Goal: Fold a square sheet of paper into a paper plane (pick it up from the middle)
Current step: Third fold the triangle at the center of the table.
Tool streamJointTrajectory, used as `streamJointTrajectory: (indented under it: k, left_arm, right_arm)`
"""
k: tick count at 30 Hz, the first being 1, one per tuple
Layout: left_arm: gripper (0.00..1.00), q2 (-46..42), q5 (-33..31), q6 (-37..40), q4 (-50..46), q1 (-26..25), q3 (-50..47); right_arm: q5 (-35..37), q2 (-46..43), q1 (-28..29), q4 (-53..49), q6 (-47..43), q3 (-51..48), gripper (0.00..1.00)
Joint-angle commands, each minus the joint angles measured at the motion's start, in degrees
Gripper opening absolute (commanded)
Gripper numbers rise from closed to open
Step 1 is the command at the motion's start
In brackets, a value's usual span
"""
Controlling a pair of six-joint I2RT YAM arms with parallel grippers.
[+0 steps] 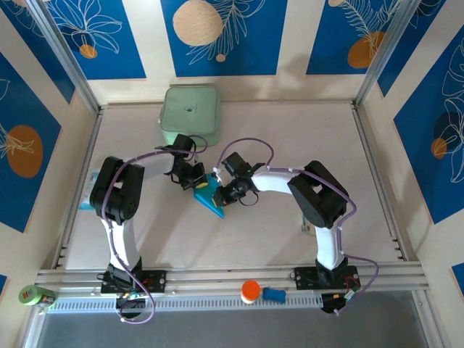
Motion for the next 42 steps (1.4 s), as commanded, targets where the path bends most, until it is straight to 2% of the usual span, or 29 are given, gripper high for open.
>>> streamJointTrajectory:
  k: [1, 6, 13, 42]
  left_arm:
    - [0.07, 2.30, -0.83, 0.61, -1.78, -0.63, -0.23]
    - [0.07, 2.32, -0.88, 0.52, -1.66, -0.64, -0.24]
    - [0.07, 2.47, -0.57, 0.61, -1.63, -0.65, -0.25]
    - [0.07, 2.06, -0.42, 0.48, -1.49, -0.70, -0.61]
  right_arm:
    - [-3.85, -1.63, -0.66, -2.23, 1.67, 0.41, 0.11]
    - [-4.04, -1.22, -0.72, -2.80, 1.99, 0.72, 0.05]
    - [-1.78, 0.07, -0.56, -3.76, 1.18, 1.95, 0.03]
    - [0.38, 2.75, -0.21, -5.79, 0.23, 4.17, 0.02]
